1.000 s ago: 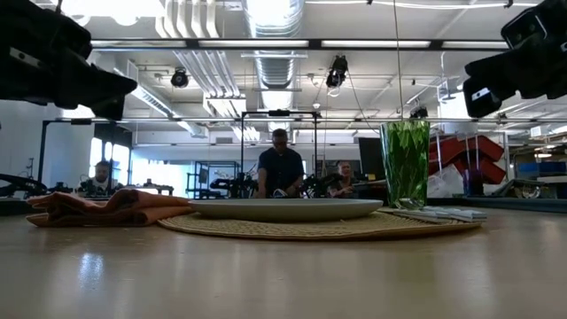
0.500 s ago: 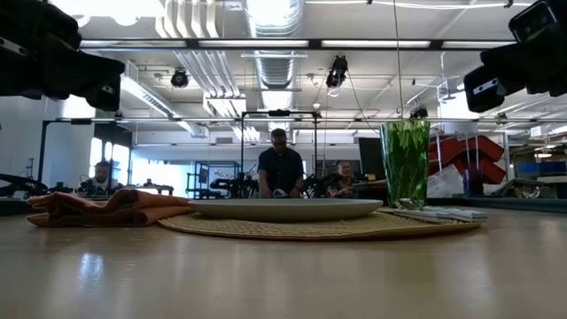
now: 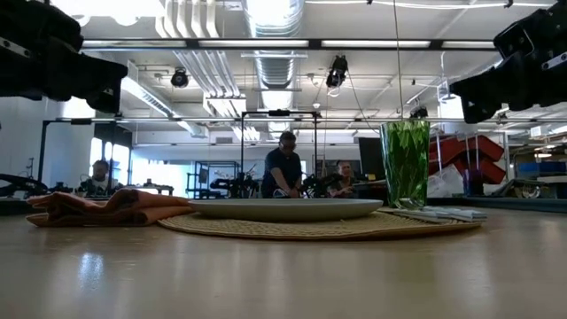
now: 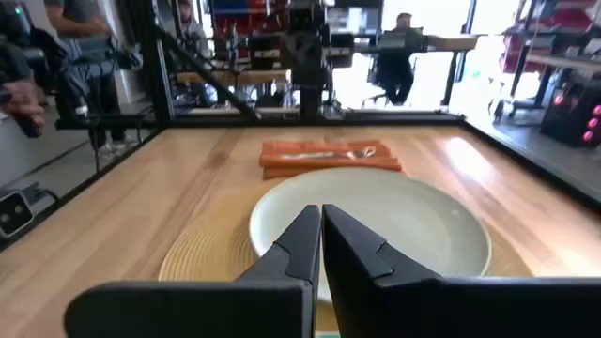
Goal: Set table place
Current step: Return to Home Position
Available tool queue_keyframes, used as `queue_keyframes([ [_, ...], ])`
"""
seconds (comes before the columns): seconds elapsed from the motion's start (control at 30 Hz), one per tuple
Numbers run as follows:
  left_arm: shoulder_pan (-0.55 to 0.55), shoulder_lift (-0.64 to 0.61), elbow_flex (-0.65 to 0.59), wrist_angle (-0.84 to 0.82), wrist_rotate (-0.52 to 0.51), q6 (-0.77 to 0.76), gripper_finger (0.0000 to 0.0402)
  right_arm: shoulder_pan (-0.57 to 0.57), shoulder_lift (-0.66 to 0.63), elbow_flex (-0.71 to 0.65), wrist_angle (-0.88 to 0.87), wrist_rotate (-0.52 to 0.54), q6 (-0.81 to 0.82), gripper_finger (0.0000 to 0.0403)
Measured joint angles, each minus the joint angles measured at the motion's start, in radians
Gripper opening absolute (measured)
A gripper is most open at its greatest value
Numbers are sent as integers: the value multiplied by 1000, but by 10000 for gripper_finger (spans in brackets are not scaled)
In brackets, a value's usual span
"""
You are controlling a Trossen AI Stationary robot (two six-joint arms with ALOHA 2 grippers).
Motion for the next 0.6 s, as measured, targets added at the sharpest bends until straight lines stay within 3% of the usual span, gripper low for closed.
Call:
queue_keyframes([
  [0.37, 1, 111, 0, 3, -27, -17, 0, 1, 59, 0, 7, -52, 16, 0],
  [0.6, 2, 118, 0, 10, -35, -19, 0, 1, 58, -1, 9, -54, 22, 0],
])
